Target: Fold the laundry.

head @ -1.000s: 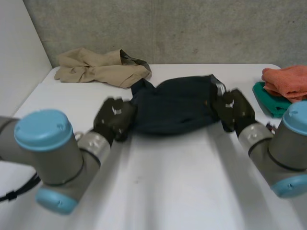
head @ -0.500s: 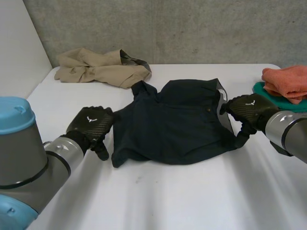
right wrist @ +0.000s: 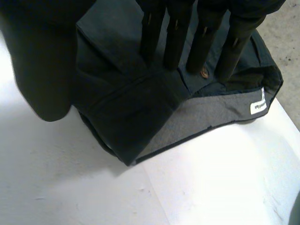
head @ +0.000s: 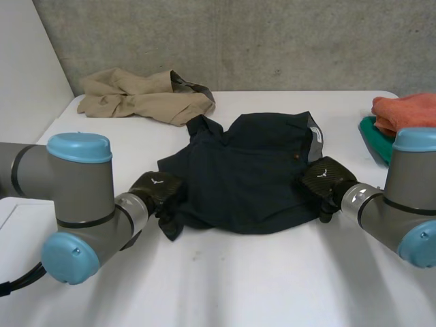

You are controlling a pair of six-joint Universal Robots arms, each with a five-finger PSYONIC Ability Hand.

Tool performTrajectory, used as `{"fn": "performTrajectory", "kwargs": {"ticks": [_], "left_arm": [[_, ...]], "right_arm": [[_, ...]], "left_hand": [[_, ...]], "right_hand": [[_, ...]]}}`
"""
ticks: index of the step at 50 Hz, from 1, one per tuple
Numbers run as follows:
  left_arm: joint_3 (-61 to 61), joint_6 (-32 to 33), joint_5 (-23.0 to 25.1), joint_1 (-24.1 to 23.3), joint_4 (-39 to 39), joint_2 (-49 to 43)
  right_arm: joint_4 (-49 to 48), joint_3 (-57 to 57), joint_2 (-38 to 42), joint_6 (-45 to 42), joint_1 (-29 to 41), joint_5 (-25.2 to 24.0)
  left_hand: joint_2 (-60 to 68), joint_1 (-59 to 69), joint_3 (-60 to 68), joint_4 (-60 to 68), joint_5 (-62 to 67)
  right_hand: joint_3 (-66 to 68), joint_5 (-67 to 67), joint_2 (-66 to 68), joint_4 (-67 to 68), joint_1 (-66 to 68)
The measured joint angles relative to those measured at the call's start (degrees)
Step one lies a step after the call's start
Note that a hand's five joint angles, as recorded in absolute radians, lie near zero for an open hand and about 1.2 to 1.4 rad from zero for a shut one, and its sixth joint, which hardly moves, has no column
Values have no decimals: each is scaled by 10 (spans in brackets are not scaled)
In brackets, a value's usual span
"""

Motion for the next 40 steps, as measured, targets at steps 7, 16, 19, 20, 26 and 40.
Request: {"fn": "performTrajectory", "kwargs": {"ticks": [7, 16, 19, 20, 26, 40], "left_arm": [[9, 0, -12, -14, -22, 11], [-5, -1, -29, -18, -101, 143], [-12, 11, -28, -17, -141, 206], [-15, 20, -26, -17, -161, 227], [-37, 105, -23, -18, -278, 289], [4, 254, -50, -42, -287, 184]], "right_arm": [[-60, 19, -14, 14, -4, 13], [-71, 72, -142, 29, -13, 15], [-32, 83, -197, 28, -17, 18], [-8, 84, -216, 26, -20, 18], [182, 81, -273, -6, -30, 22], [319, 16, -157, -106, -19, 27]], "left_hand": [[285, 253, 288, 294, 284], [286, 253, 289, 295, 288], [286, 253, 289, 295, 288], [286, 253, 289, 295, 289], [286, 253, 289, 295, 289], [286, 253, 292, 296, 289]], "right_hand": [[330, 334, 324, 347, 278], [331, 339, 324, 349, 281], [331, 339, 324, 349, 281], [331, 340, 323, 349, 281], [331, 340, 323, 350, 281], [331, 340, 324, 351, 281]]}}
